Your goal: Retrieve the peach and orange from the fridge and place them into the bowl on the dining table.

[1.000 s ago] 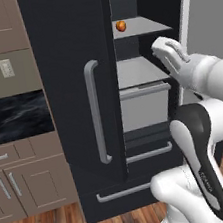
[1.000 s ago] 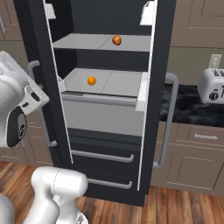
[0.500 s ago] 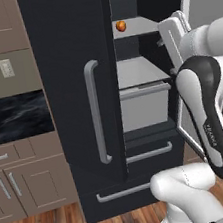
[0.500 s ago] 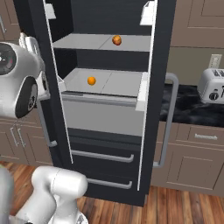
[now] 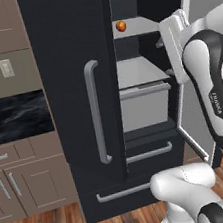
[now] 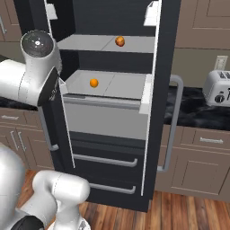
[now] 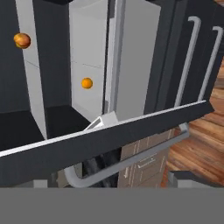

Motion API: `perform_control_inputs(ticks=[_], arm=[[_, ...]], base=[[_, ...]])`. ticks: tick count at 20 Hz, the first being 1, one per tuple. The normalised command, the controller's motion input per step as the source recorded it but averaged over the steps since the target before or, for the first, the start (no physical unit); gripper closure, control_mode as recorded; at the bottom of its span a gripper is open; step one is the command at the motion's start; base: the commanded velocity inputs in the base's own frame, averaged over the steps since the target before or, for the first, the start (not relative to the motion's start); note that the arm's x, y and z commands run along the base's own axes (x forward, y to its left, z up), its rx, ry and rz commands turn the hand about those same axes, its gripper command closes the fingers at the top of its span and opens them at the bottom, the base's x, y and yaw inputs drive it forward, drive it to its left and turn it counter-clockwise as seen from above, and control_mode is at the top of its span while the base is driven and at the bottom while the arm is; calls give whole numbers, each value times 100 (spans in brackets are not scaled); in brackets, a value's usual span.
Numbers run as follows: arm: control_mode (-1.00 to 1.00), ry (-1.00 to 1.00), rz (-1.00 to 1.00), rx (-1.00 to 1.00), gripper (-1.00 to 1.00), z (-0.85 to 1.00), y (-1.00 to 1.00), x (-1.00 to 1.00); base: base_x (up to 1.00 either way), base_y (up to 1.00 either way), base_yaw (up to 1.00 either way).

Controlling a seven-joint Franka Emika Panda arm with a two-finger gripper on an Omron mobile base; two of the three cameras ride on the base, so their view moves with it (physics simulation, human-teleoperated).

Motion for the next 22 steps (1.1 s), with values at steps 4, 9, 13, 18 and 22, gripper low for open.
perform_control_inputs(ticks=[4, 9, 13, 18, 22], arm=[[-100, -7, 2, 7, -100, -26, 12, 27], [-100, -9, 6, 0, -100, 0, 27, 45], [-100, -8, 18, 0, -100, 0, 6, 30], [-100, 0, 19, 0, -100, 0, 0, 57], [-100, 2, 17, 0, -100, 0, 1, 85]], base=[[0, 0, 0], [0, 0, 0], [0, 0, 0], [0, 0, 0], [0, 0, 0]])
